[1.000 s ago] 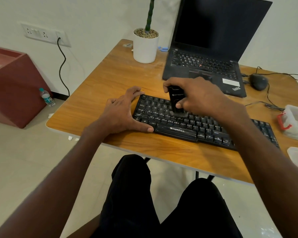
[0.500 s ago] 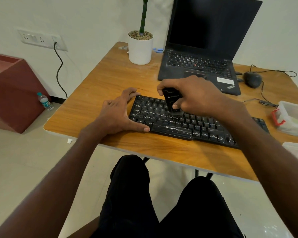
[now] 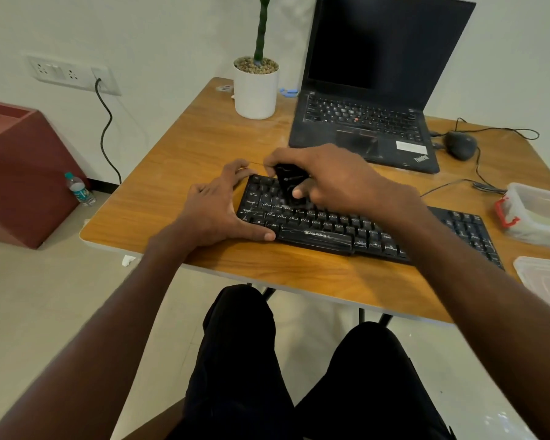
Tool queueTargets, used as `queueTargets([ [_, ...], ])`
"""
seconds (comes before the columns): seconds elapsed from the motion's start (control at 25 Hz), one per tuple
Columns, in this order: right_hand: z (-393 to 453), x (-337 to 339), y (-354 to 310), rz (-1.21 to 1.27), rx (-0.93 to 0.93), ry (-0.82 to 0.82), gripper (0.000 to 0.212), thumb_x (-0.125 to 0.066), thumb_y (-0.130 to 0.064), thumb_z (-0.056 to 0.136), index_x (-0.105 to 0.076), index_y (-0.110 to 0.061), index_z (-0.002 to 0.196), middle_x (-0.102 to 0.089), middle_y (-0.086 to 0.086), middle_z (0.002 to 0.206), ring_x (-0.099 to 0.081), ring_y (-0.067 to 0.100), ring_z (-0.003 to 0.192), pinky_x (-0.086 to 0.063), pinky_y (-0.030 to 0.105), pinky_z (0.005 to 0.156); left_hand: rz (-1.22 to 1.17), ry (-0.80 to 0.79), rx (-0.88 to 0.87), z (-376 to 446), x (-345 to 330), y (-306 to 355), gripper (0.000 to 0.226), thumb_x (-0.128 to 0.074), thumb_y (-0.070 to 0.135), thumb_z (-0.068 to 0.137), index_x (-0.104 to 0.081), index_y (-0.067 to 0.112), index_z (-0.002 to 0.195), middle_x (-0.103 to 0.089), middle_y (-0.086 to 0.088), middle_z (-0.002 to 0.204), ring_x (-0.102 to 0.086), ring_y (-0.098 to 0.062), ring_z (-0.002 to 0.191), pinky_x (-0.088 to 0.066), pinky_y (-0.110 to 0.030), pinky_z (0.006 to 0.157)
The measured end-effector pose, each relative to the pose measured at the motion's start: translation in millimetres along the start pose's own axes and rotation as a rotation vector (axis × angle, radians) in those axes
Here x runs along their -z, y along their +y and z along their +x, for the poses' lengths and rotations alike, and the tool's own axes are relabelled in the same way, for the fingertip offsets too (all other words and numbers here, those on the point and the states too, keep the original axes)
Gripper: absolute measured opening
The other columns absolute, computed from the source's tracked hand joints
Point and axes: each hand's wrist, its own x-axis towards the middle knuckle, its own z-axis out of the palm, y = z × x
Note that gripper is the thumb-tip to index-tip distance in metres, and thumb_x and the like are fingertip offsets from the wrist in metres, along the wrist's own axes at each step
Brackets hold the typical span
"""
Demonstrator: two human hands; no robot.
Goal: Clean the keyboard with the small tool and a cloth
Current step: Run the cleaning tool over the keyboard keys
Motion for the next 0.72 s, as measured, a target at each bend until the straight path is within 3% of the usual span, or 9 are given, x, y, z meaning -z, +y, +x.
queueTargets([
  [0.08,-7.5,14.3,7.6,-0.068,-0.104,-0.069,0.053,-0.068,-0.017,0.094,-0.047,-0.055,0.124,-0.065,-0.005,0.117,-0.061,0.018,0.093,-0.045,0.032,0.067,-0.007,0.001,0.0,-0.3,-0.2,-0.9,0.142,-0.076,0.095,0.041,-0.014,0.041,0.157,-0.04,0.027,0.158,-0.039,-0.006,0.143,-0.019,-0.044,0.119],
  [0.16,-2.4,12.0,2.0,-0.055,-0.1,0.031,0.05,-0.069,-0.02,0.093,-0.048,-0.052,0.125,-0.064,-0.004,0.118,-0.062,0.021,0.1,-0.048,0.036,0.072,-0.005,0.003,-0.003,-0.8,-0.2,-1.4,0.141,-0.075,0.095,0.042,-0.014,0.041,0.157,-0.04,0.024,0.161,-0.04,-0.01,0.147,-0.02,-0.046,0.121],
  [0.28,15.1,-9.8,-19.6,0.265,0.047,0.168,0.05,-0.07,-0.017,0.092,-0.051,-0.043,0.131,-0.065,-0.011,0.114,-0.063,0.013,0.097,-0.058,0.039,0.078,0.011,0.014,-0.007,-2.2,-0.4,0.3,0.142,-0.075,0.095,0.044,-0.013,0.037,0.158,-0.043,0.014,0.162,-0.041,-0.015,0.148,-0.021,-0.044,0.119],
  [0.48,-1.9,-6.4,-1.0,0.132,0.007,0.078,0.053,-0.064,-0.008,0.094,-0.052,-0.046,0.13,-0.063,-0.012,0.108,-0.059,0.006,0.079,-0.054,0.036,0.068,-0.009,0.002,0.003,-3.8,1.6,2.8,0.139,-0.073,0.094,0.041,-0.015,0.04,0.156,-0.043,0.021,0.158,-0.043,-0.013,0.145,-0.021,-0.042,0.115],
  [0.64,-39.9,13.9,31.2,0.059,-0.128,-0.038,0.057,-0.063,-0.005,0.095,-0.05,-0.055,0.119,-0.062,-0.007,0.114,-0.064,0.016,0.092,-0.059,0.042,0.071,-0.025,0.0,-0.011,-2.5,1.3,0.0,0.139,-0.072,0.096,0.039,-0.016,0.042,0.155,-0.042,0.023,0.158,-0.044,-0.014,0.144,-0.02,-0.043,0.116],
  [0.72,-43.2,17.7,37.7,0.106,-0.153,-0.012,0.056,-0.065,-0.006,0.095,-0.051,-0.054,0.12,-0.062,-0.005,0.116,-0.063,0.014,0.091,-0.061,0.044,0.073,-0.02,0.003,-0.02,-1.6,0.3,-0.5,0.14,-0.071,0.096,0.04,-0.015,0.042,0.156,-0.042,0.021,0.159,-0.044,-0.014,0.143,-0.02,-0.044,0.117],
])
